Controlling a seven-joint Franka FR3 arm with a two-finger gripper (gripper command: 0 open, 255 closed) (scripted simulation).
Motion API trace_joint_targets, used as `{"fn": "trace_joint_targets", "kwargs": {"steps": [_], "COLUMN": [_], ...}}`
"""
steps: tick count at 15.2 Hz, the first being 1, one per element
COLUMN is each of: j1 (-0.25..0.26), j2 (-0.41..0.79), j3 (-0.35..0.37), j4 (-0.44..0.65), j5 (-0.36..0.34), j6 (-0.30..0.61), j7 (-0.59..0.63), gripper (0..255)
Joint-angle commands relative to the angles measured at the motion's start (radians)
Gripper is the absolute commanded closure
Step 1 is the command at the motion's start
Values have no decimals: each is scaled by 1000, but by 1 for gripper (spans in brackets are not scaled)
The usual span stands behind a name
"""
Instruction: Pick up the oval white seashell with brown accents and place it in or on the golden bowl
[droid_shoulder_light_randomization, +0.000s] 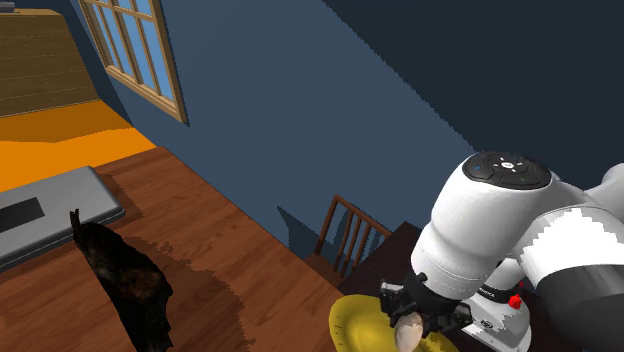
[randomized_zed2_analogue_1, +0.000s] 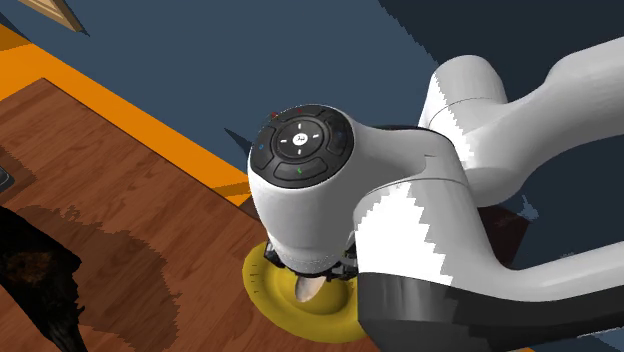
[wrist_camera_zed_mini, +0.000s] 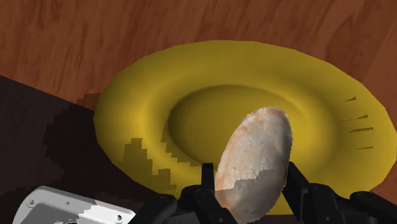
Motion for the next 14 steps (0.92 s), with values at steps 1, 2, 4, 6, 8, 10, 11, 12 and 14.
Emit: {"fn": "trace_joint_targets", "kwargs": {"steps": [1,2,4,6,8,10,11,12,14], "j1": [2,0,-5,-13,-24,-37,-41,-40,-41], "j2": [20,33,62,94,129,167,175,174,175], "j3": [26,40,70,100,133,168,175,175,175], "j4": [-10,-16,-26,-34,-41,-46,-47,-47,-47], "j5": [24,36,61,86,111,137,142,142,142], "j6": [31,50,89,130,173,218,227,227,227], "j7": [0,-3,-10,-18,-26,-35,-38,-37,-37], "gripper": [255,255,255,255,255,255,255,255,255]}}
